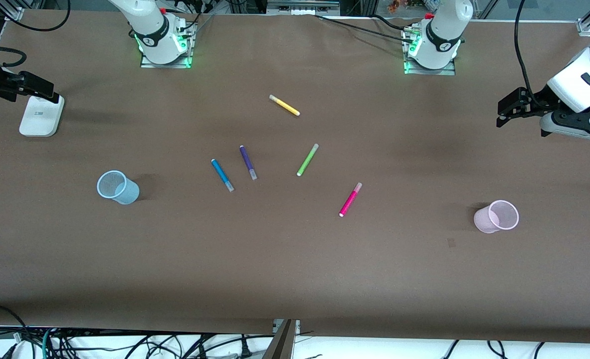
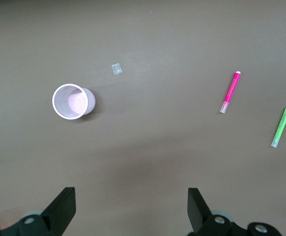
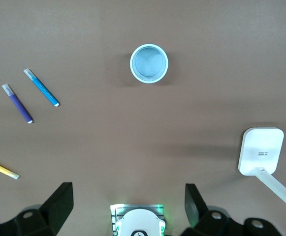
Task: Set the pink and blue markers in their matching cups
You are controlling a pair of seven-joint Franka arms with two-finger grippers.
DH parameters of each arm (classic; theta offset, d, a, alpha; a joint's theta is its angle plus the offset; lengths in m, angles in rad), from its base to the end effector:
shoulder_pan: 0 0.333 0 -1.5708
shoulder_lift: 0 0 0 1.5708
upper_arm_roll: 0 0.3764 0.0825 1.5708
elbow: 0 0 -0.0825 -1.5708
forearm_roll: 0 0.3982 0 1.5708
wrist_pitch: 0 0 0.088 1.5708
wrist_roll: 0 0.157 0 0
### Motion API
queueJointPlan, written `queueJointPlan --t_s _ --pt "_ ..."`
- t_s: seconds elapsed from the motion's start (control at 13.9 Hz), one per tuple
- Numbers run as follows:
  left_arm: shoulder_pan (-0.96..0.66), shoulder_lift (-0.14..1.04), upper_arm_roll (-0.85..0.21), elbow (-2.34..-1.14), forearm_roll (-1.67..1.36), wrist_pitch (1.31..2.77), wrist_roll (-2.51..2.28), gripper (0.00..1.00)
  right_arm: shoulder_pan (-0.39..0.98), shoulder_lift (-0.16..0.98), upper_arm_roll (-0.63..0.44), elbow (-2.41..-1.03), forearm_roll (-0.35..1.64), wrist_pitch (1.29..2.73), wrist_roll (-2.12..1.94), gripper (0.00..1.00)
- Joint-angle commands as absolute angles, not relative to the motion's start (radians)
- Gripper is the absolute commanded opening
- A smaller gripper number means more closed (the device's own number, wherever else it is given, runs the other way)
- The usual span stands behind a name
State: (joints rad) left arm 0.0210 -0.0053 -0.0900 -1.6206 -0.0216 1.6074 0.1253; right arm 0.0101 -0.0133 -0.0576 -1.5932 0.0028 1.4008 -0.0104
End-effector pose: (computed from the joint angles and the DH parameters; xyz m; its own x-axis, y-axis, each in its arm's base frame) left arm 0.5672 -0.0427 0.6169 0.9813 -0.1923 -0.0052 -0.1921 -0.9811 0.0219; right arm 0.5345 -0.0251 0.6192 0.9834 -0.0357 -0.1781 -0.0373 -0.9993 -0.0054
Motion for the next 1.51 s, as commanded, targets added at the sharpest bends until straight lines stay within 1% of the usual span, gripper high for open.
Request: queueJointPlan --t_s 0.0,0.65,0.86,1.01,1.15,1.44 --pt "0.026 -0.014 -0.095 -1.629 -0.035 1.612 0.120 1.00 -0.002 -0.005 -0.055 -1.569 0.012 1.388 -0.029 1.00" --pt "0.025 -0.012 -0.095 -1.629 -0.035 1.612 0.120 1.00 0.002 0.006 -0.055 -1.572 0.017 1.396 -0.022 1.00" --pt "0.023 -0.005 -0.097 -1.626 -0.037 1.612 0.120 1.00 0.011 0.044 -0.048 -1.569 0.023 1.414 -0.005 1.00" --pt "0.023 0.002 -0.097 -1.623 -0.052 1.612 0.126 1.00 0.014 0.102 -0.043 -1.569 0.031 1.422 -0.017 1.00" --pt "0.009 0.038 -0.098 -1.621 -0.096 1.664 0.132 1.00 0.032 0.124 -0.038 -1.569 0.034 1.451 -0.018 1.00" --pt "-0.006 0.165 -0.179 -1.621 -0.097 1.805 0.118 1.00 0.130 0.213 -0.038 -1.569 0.032 1.502 -0.018 1.00"
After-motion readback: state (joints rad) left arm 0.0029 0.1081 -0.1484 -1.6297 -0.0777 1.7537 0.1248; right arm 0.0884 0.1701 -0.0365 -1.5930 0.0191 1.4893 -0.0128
